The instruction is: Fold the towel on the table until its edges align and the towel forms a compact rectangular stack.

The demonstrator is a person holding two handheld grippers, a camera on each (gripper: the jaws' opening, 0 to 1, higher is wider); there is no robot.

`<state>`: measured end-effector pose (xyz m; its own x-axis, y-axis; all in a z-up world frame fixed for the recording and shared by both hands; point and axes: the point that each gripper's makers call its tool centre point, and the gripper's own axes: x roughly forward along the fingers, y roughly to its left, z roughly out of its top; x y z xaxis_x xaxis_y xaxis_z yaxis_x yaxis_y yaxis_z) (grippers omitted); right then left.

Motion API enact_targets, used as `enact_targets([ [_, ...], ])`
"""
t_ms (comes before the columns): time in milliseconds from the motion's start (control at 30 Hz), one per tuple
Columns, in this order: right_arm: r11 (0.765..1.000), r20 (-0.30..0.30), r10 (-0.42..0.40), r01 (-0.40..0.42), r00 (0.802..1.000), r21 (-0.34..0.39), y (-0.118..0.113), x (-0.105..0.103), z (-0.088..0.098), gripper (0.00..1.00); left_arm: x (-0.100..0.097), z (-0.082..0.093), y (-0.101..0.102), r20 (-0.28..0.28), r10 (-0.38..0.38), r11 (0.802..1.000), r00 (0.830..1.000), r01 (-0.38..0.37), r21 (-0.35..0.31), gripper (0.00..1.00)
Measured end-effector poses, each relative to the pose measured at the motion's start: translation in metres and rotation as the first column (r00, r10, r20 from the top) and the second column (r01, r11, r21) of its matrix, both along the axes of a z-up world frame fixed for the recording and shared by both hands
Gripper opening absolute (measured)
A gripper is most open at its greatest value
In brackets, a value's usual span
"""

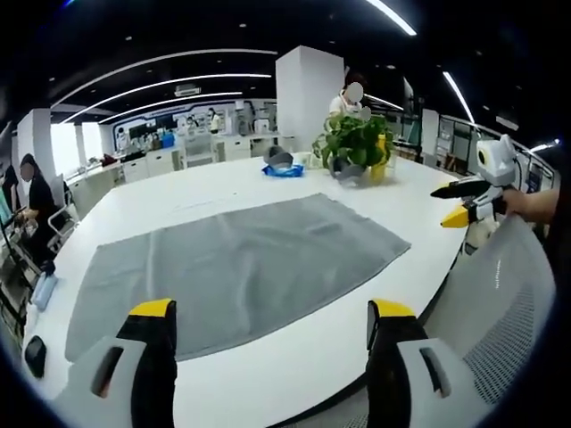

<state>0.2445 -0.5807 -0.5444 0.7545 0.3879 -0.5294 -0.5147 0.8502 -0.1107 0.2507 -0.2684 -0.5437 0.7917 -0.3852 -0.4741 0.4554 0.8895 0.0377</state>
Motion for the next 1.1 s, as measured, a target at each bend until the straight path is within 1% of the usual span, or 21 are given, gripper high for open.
enact_targets([
  [133, 1.0, -0.033, -0.012, 0.013, 0.999, 0.021, -0.003, -0.001, -0.004, 0.66, -0.001, 0.001, -0.003, 0.007, -0.02, 1.0, 1.0, 0.02, 0.019, 0.9],
  [200, 0.998, -0.064, -0.039, 0.042, 0.997, 0.042, -0.007, -0.002, -0.006, 0.61, 0.001, 0.011, -0.001, 0.062, -0.018, 0.999, 0.998, 0.016, 0.03, 0.83],
  [233, 0.997, -0.066, -0.044, 0.048, 0.997, 0.054, -0.007, -0.002, -0.005, 0.58, 0.003, 0.018, 0.003, 0.101, -0.003, 0.999, 0.995, -0.001, 0.041, 0.8],
  [267, 0.997, -0.063, -0.047, 0.051, 0.997, 0.062, -0.007, -0.003, -0.004, 0.56, 0.004, 0.021, 0.005, 0.117, 0.005, 0.999, 0.993, -0.01, 0.046, 0.79],
  [300, 0.996, -0.056, -0.051, 0.055, 0.997, 0.069, -0.006, -0.002, -0.002, 0.54, 0.004, 0.024, 0.006, 0.132, 0.015, 0.998, 0.991, -0.021, 0.051, 0.79],
  [400, 0.996, -0.06, -0.067, 0.071, 0.996, 0.063, -0.01, -0.002, -0.003, 0.5, 0.004, 0.024, 0.008, 0.139, 0.018, 0.998, 0.99, -0.027, 0.064, 0.77],
  [533, 0.991, -0.078, -0.096, 0.103, 0.992, 0.084, -0.015, -0.002, -0.004, 0.49, 0.006, 0.018, 0.004, 0.093, 0.013, 0.998, 0.996, -0.018, 0.056, 0.77],
  [567, 0.99, -0.08, -0.101, 0.108, 0.992, 0.087, -0.016, -0.002, -0.004, 0.49, 0.005, 0.008, 0.005, 0.031, 0.004, 0.996, 0.999, -0.007, 0.084, 0.78],
  [600, 0.986, -0.106, -0.116, 0.128, 0.988, 0.107, -0.018, -0.003, -0.006, 0.49, 0.005, 0.005, 0.004, 0.013, -0.013, 0.994, 1.0, 0.012, 0.108, 0.79],
  [667, 0.982, -0.123, -0.12, 0.136, 0.985, 0.129, -0.019, -0.002, -0.007, 0.49, 0.009, 0.002, 0.008, 0.002, -0.052, 0.982, 0.999, 0.051, 0.18, 0.79],
  [733, 0.976, -0.15, -0.131, 0.153, 0.98, 0.151, -0.022, -0.001, -0.008, 0.48, 0.018, 0.01, 0.005, 0.008, -0.076, 0.985, 0.997, 0.074, 0.158, 0.79],
  [767, 0.977, -0.148, -0.131, 0.154, 0.98, 0.15, -0.025, 0.001, -0.008, 0.46, 0.022, 0.016, 0.001, 0.016, -0.093, 0.988, 0.996, 0.09, 0.127, 0.8],
  [800, 0.979, -0.167, -0.132, 0.155, 0.977, 0.136, -0.028, 0.003, -0.012, 0.44, 0.028, 0.026, -0.006, 0.03, -0.119, 0.989, 0.992, 0.116, 0.087, 0.8],
  [833, 0.979, -0.176, -0.136, 0.16, 0.975, 0.127, -0.03, 0.004, -0.014, 0.42, 0.029, 0.028, -0.009, 0.035, -0.133, 0.988, 0.99, 0.13, 0.078, 0.8],
  [867, 0.981, -0.199, -0.151, 0.171, 0.968, 0.088, -0.038, 0.008, -0.019, 0.4, 0.034, 0.035, -0.017, 0.044, -0.165, 0.984, 0.985, 0.162, 0.07, 0.8],
  [900, 0.983, -0.187, -0.15, 0.166, 0.971, 0.077, -0.039, 0.013, -0.018, 0.38, 0.038, 0.037, -0.02, 0.05, -0.182, 0.981, 0.982, 0.177, 0.08, 0.8],
  [933, 0.985, -0.173, -0.153, 0.164, 0.973, 0.054, -0.042, 0.018, -0.017, 0.38, 0.042, 0.039, -0.03, 0.062, -0.235, 0.967, 0.97, 0.227, 0.114, 0.8],
  [967, 0.986, -0.177, -0.155, 0.162, 0.972, 0.029, -0.045, 0.024, -0.018, 0.38, 0.046, 0.04, -0.036, 0.064, -0.258, 0.959, 0.964, 0.247, 0.135, 0.8],
  [1000, 0.987, -0.182, -0.151, 0.159, 0.972, 0.029, -0.044, 0.029, -0.017, 0.38, 0.053, 0.039, -0.044, 0.061, -0.285, 0.949, 0.957, 0.272, 0.162, 0.8],
  [1033, 0.987, -0.186, -0.15, 0.158, 0.971, 0.03, -0.043, 0.038, -0.016, 0.37, 0.057, 0.04, -0.051, 0.066, -0.29, 0.948, 0.955, 0.278, 0.154, 0.8],
  [1100, 0.986, -0.179, -0.157, 0.165, 0.971, 0.03, -0.043, 0.049, -0.015, 0.32, 0.068, 0.046, -0.074, 0.092, -0.336, 0.938, 0.937, 0.325, 0.12, 0.8],
])
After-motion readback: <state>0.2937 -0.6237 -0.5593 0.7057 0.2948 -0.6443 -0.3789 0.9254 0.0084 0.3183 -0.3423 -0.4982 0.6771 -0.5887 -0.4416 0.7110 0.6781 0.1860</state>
